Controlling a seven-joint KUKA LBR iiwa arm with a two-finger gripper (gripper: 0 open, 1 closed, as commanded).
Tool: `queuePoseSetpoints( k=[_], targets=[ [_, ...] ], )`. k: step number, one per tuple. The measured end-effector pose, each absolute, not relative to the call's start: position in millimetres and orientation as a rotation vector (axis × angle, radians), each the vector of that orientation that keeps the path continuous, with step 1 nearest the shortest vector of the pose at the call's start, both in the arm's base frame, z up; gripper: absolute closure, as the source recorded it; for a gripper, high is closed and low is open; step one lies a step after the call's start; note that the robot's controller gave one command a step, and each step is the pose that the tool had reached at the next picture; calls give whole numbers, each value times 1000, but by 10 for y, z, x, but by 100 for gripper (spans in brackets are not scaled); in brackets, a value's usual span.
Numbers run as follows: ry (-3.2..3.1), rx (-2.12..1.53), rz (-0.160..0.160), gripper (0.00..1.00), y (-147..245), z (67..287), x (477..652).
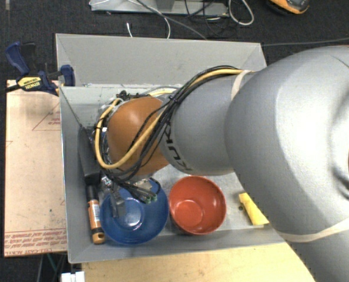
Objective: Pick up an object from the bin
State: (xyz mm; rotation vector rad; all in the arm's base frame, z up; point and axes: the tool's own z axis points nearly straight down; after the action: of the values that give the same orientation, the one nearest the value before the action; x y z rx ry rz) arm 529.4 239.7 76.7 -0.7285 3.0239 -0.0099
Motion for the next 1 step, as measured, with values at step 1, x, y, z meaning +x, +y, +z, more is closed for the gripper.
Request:
queuePoseSetpoints(
  k=[1],
  targets=[
    [3021,-727,-10,100,2392,891,5297]
  ],
)
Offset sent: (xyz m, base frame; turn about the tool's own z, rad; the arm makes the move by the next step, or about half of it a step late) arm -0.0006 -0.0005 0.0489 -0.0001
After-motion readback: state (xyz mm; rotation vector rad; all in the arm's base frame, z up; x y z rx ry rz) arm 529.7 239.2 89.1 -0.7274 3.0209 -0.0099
